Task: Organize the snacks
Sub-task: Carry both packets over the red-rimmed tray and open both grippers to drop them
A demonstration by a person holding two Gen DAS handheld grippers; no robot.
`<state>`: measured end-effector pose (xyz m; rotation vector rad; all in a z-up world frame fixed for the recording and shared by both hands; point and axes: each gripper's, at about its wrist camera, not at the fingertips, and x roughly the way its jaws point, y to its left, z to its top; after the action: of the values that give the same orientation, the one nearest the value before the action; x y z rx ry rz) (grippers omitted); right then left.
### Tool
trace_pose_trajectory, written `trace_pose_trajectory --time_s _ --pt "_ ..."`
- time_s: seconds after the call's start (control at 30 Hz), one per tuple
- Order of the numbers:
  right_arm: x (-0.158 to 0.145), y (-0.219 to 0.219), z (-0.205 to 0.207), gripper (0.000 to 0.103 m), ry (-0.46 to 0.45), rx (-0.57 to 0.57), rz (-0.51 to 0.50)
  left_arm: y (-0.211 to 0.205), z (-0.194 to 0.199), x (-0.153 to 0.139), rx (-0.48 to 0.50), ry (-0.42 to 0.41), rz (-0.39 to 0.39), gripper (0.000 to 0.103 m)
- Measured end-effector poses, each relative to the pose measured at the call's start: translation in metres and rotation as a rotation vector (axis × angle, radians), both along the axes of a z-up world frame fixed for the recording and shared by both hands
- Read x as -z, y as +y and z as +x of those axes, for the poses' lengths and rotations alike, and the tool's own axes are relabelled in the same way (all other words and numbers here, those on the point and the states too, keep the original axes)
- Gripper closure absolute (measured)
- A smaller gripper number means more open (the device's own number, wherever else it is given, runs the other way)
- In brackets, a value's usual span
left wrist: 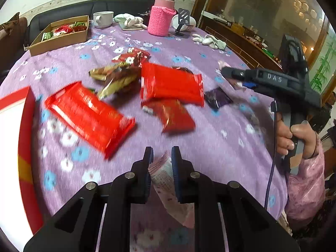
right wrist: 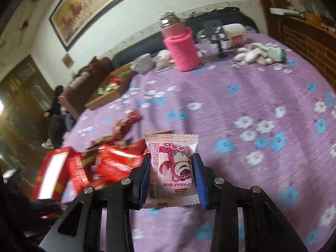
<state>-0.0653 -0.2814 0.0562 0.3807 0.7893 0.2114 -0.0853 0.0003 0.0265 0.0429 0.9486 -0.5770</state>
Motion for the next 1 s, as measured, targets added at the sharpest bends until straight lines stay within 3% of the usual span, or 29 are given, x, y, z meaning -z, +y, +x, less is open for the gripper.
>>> trace_pose_trajectory --time_s 0.27,0.57,0.8,1.0 --pt "-0.015 0.069 -0.024 0.064 -0.042 -0.169 -0.009 0.023 -0.026 -0.008 -0.010 -0.055 -0.028 0.093" --pt "-0.030 0.150 -0.027 0.065 -0.088 -0.333 -0.026 0.074 -0.039 -0.032 -0.127 -0.140 -0.081 0.097" --pt "-0.034 0.214 -0.017 0.065 -0.095 -0.446 0.022 0.111 -0.044 -0.029 -0.190 -0.142 -0.118 0.100" --pt "-0.035 0.267 -0.008 0.065 -0.092 -0.548 0.064 0.150 -0.050 -0.048 -0.270 -0.198 -0.167 0.100"
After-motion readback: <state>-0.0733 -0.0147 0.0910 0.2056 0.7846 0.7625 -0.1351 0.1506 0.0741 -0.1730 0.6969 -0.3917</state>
